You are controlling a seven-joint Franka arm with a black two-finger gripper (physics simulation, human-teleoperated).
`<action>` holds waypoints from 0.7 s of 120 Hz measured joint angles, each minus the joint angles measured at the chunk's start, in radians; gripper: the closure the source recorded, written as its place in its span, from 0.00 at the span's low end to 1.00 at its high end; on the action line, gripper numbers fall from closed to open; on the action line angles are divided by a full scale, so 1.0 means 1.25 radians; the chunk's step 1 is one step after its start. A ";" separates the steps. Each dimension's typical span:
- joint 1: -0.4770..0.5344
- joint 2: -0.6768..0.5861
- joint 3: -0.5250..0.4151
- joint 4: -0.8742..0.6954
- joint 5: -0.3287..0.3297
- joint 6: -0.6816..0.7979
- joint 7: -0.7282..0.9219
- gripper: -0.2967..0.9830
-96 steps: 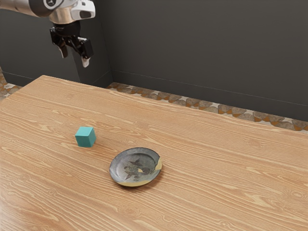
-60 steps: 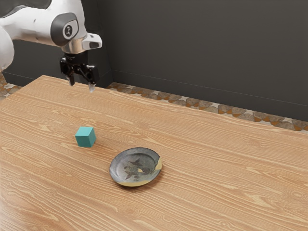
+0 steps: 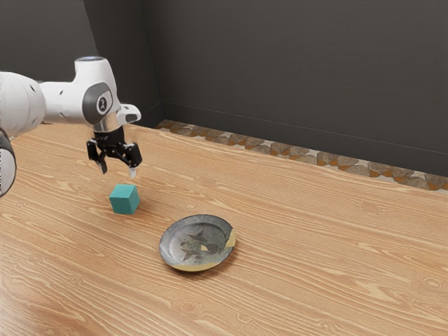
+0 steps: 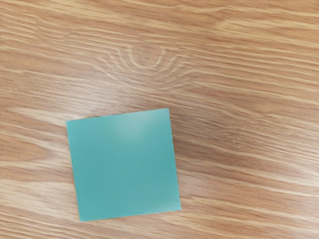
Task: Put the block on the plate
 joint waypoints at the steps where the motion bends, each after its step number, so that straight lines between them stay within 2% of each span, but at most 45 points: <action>1: 0.002 0.002 0.000 0.000 0.000 0.002 0.000 0.23; 84: 0.071 0.110 -0.056 0.010 -0.006 0.086 0.016 0.23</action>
